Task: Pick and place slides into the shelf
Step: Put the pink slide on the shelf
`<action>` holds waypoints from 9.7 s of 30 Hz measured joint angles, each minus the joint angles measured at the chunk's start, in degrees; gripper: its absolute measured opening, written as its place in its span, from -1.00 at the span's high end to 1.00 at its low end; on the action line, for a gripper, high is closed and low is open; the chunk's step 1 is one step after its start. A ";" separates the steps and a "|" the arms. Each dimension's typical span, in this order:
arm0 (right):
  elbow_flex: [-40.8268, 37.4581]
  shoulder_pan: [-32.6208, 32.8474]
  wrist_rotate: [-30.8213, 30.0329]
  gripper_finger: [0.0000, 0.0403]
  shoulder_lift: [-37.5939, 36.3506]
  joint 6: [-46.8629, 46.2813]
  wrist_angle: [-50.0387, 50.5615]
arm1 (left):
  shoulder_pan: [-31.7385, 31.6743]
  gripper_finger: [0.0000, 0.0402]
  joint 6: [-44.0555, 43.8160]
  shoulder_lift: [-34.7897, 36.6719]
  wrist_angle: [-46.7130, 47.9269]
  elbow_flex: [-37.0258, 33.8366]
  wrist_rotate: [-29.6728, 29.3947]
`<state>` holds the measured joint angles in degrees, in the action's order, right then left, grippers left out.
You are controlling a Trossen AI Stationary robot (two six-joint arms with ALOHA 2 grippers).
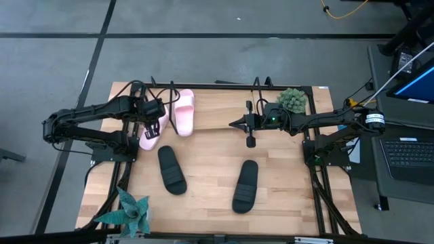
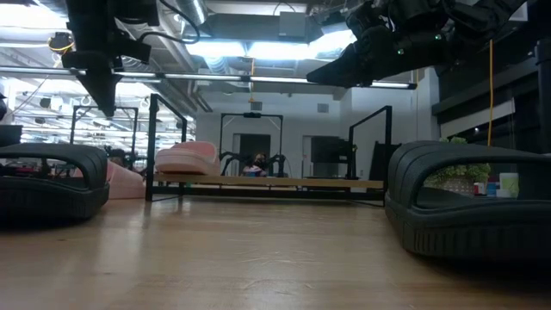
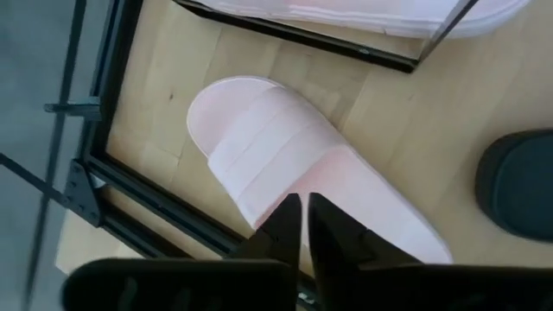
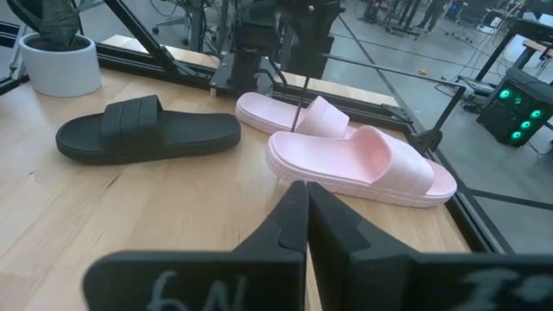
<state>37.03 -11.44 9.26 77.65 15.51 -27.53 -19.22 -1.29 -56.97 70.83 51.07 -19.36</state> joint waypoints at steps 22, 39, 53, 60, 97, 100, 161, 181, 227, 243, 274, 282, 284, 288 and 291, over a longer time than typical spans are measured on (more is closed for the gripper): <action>0.00 0.00 0.00 0.96 0.00 0.00 0.29 | -1.40 0.31 12.73 0.00 -3.57 -7.81 -0.30; 0.00 -0.02 0.00 0.96 0.00 0.02 0.22 | -6.75 0.31 19.48 -0.02 -10.64 -14.59 -0.58; 0.00 0.00 -0.02 0.96 0.00 0.17 0.00 | -6.75 0.31 21.38 -0.02 -15.33 -17.99 -9.02; 0.00 0.00 -0.02 0.96 0.00 0.17 0.03 | -6.75 0.31 21.39 -0.01 -16.18 -17.99 -5.96; 0.00 -0.02 -0.09 0.96 0.00 0.19 0.11 | -6.75 0.31 21.30 0.00 -19.60 -21.64 -10.18; 0.00 -0.02 -0.11 0.96 0.00 0.19 0.11 | -6.75 0.37 21.05 -0.01 -19.38 -21.61 -10.19; 0.00 -0.02 -0.17 0.96 0.00 0.11 0.09 | -6.39 1.00 8.30 1.22 -2.10 18.44 -24.72; 0.00 0.00 -0.20 0.96 0.00 -0.03 -0.19 | 2.09 1.00 3.35 0.50 -18.47 18.53 -19.00; 0.00 -0.04 -0.31 0.96 0.00 -0.05 0.47 | 2.71 1.00 -12.38 -27.11 -40.65 18.49 -23.15; 0.00 -0.07 -0.28 0.96 0.00 -0.05 0.66 | 6.16 1.00 -18.11 -31.05 -38.94 18.42 -27.91; 0.00 -0.07 -0.26 0.96 0.00 -0.25 0.88 | 6.99 1.00 -22.87 -37.27 -34.40 16.06 -27.92; 0.00 -0.07 -0.26 0.96 0.00 -0.35 0.86 | 6.99 1.00 -23.71 -37.27 -34.44 15.39 -26.72; 0.00 -0.06 -0.26 0.96 0.00 -0.38 0.86 | 6.99 1.00 -23.69 -37.27 -34.44 15.39 -26.52; 0.00 -0.07 -0.26 0.96 0.00 -0.42 0.86 | 6.99 1.00 -23.66 -37.27 -34.44 15.39 -26.20; 0.00 -0.07 -0.25 0.96 0.01 -0.42 0.83 | 6.99 1.00 -23.64 -37.27 -34.44 15.39 -25.96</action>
<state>37.04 -11.51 9.00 77.66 15.09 -26.70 -12.23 -24.93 -94.24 36.38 66.46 -45.32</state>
